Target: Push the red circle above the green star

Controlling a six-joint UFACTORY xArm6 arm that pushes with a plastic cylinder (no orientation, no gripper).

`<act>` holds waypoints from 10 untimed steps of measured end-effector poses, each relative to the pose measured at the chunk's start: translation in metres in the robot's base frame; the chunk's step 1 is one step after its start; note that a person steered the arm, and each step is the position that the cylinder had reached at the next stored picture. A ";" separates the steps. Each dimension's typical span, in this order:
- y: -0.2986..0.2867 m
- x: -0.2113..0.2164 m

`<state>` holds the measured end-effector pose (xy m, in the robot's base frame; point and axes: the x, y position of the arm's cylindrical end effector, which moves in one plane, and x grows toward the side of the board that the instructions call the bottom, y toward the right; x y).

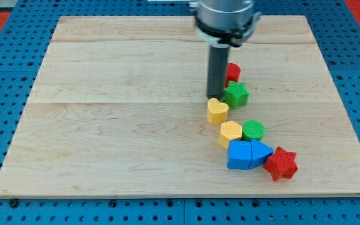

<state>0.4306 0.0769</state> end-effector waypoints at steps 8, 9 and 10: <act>-0.006 -0.077; 0.015 -0.080; 0.014 -0.078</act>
<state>0.3523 0.0913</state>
